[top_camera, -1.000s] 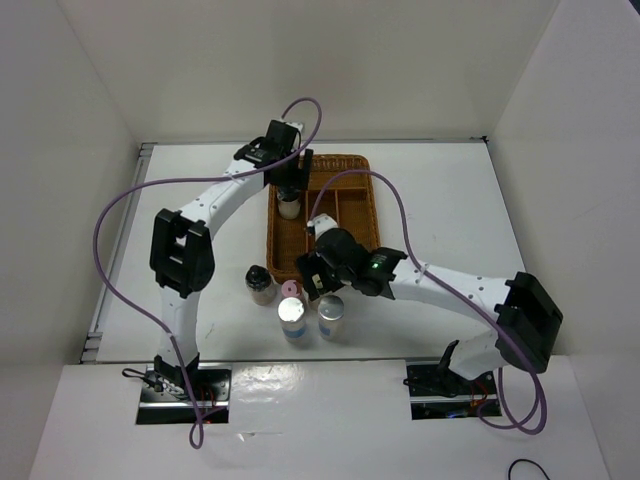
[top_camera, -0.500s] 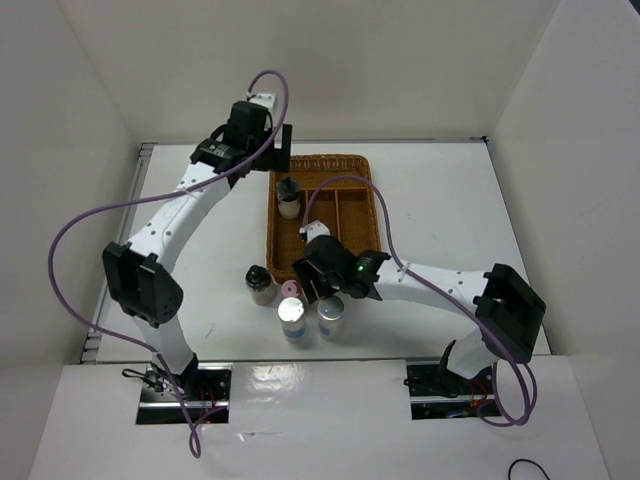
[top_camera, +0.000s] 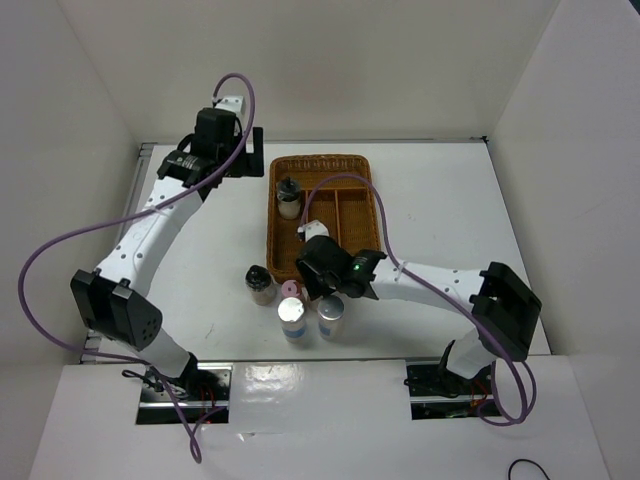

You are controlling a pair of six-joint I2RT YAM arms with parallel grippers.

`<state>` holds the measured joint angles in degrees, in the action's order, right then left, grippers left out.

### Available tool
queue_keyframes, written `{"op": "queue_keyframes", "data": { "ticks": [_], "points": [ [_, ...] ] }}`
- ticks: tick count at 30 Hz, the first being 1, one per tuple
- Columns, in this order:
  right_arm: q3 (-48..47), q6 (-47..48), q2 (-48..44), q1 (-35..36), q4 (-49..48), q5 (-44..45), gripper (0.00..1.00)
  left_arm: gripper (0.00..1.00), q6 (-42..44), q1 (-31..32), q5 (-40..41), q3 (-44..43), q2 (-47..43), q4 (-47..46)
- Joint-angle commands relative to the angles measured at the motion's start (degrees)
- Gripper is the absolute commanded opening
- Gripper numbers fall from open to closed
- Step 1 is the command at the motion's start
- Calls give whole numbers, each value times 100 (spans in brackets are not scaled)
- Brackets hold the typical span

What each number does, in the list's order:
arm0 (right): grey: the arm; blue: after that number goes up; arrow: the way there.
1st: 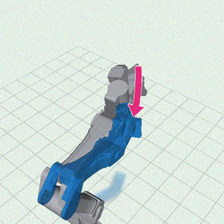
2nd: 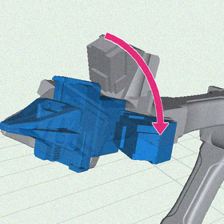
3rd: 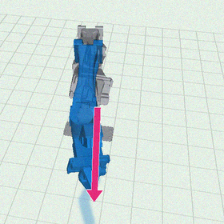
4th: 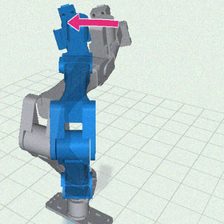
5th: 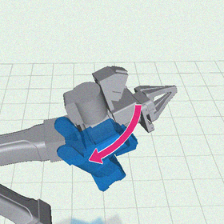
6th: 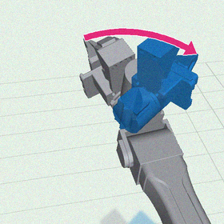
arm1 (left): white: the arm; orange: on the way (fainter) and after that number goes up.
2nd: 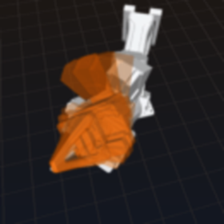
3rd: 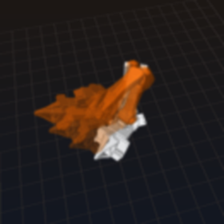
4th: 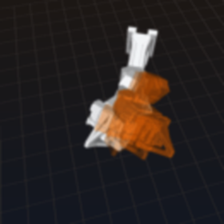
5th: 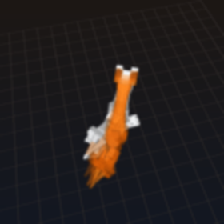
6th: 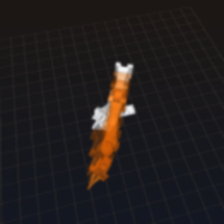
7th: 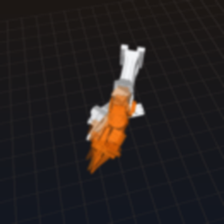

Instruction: Organize the condiment bottles

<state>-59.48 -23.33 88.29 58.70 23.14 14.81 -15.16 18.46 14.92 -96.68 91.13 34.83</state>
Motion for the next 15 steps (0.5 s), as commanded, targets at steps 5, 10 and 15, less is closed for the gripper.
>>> {"op": "queue_keyframes", "data": {
  "ticks": [5, 10, 15],
  "points": [
    [-529, -136, -390, 133, 366, 295, 43, 100, -119, -289, -121, 422, -684, -82],
    [-748, -268, -786, 133, 639, 584, 41, 100, -172, -484, -235, 729, -930, -82],
    [-986, -391, -1279, 133, 921, 1129, 41, 100, -172, -711, -227, 862, -1272, -82]
  ]
}}
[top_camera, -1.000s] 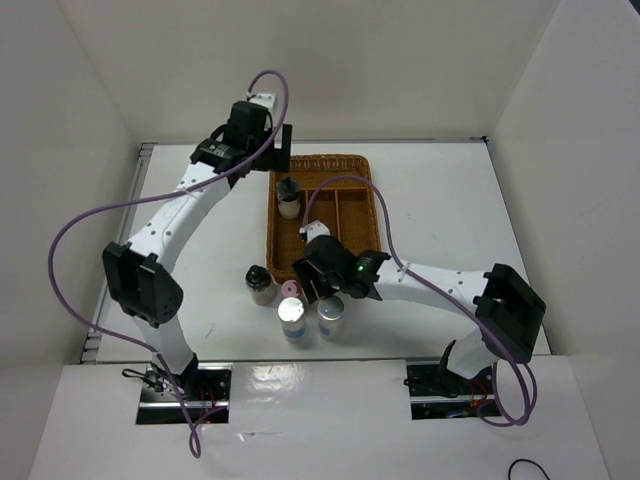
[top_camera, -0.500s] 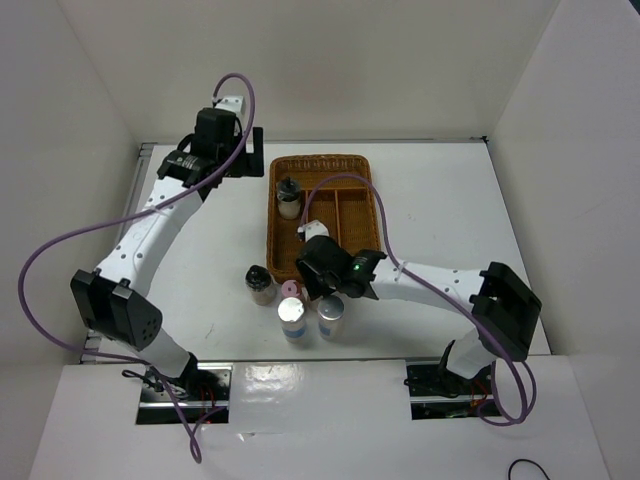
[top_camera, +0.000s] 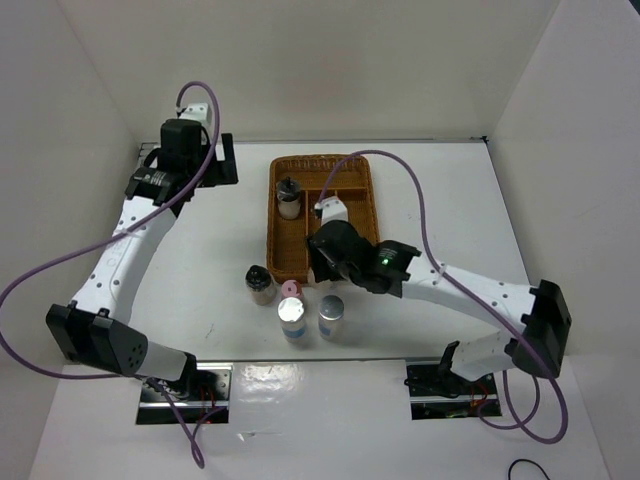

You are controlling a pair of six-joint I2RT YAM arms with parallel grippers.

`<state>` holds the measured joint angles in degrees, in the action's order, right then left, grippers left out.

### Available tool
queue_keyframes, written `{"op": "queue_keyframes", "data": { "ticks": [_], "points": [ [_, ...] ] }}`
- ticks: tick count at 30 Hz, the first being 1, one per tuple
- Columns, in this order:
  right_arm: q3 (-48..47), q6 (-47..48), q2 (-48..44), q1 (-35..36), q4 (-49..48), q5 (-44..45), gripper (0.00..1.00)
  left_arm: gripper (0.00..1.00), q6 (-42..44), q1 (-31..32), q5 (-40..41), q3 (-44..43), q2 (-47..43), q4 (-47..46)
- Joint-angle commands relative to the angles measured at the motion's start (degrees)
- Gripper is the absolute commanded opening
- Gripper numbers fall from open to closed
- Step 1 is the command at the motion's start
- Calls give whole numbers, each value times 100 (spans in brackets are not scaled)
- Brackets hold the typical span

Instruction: Organize the condiment bottles

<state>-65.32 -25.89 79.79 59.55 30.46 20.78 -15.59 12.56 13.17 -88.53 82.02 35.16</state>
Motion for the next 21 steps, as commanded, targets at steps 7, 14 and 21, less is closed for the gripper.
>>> {"op": "queue_keyframes", "data": {
  "ticks": [7, 14, 21],
  "points": [
    [-736, 223, -649, -926, -66, 586, 41, 100, -181, -377, -357, 415, -740, -114],
    [-1641, 962, 210, -2148, -514, 339, 41, 100, -356, -430, -947, 977, -986, -114],
    [-2485, 1139, 1432, -2387, -883, -64, 40, 100, -488, -430, -1431, 1531, -1363, -220]
  ]
}}
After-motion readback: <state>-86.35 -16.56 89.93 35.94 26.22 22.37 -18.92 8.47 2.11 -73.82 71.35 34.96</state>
